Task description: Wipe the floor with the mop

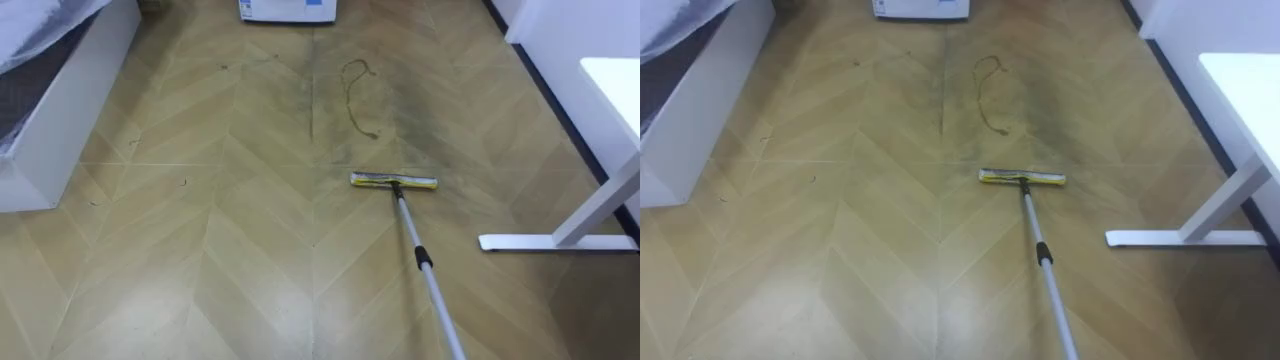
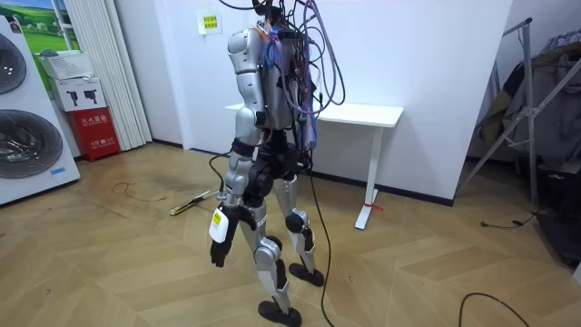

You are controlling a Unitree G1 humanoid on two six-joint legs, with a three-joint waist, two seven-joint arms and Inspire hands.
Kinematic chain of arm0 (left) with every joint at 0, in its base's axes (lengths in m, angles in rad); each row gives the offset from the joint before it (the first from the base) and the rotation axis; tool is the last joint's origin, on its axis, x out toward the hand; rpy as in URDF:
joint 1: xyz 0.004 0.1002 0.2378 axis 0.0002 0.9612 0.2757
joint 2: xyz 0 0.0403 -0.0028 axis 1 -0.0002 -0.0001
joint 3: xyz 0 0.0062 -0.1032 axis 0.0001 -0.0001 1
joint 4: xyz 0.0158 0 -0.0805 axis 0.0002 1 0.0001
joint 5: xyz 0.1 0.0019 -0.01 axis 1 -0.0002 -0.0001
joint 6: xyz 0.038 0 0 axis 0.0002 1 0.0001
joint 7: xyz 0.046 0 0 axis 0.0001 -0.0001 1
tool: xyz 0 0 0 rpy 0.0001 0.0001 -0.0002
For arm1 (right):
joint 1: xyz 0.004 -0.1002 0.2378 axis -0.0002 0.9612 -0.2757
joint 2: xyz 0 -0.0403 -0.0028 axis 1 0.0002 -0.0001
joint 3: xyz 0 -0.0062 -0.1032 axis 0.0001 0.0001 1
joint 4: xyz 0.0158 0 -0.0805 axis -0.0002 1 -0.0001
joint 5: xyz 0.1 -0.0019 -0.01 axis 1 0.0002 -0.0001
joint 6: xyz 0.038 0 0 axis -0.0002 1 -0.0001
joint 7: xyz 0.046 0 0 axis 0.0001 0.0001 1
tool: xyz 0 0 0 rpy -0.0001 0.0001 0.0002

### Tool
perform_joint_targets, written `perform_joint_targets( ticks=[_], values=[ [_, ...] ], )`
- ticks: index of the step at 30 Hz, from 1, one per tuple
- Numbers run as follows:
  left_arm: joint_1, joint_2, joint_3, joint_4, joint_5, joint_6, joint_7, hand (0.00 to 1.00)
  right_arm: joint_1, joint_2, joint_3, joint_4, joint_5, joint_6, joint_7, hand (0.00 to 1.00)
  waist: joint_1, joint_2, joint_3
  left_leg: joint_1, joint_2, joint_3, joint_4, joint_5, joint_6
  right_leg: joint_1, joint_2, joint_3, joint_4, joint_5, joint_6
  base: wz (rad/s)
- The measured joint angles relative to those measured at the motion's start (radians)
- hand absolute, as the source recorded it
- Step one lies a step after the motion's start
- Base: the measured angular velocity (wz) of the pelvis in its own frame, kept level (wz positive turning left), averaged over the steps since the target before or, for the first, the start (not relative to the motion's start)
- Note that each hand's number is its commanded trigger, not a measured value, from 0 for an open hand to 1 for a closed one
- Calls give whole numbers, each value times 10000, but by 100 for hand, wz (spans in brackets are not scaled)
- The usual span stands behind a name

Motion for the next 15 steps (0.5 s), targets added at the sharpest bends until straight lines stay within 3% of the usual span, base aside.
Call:
perform_joint_targets(
  ticks=[7, 15],
  values=[
    [62, -2, 7, 2, -1, 30, -63, 0, -108, 10, -28, 308, 143, -1, 341, 100, -21, -25, 8, -14, -1, -4, -5, 0, 0, 2, -2, -19, 2, 0, 0, 0],
    [-107, 0, -4, 327, -79, 67, -403, 0, -326, 34, 14, 675, 990, -7, 702, 100, -10, -113, -62, -526, -35, -5, 253, 1, 3, -339, -61, -182, 13, -6, 9, 5]
  ],
)
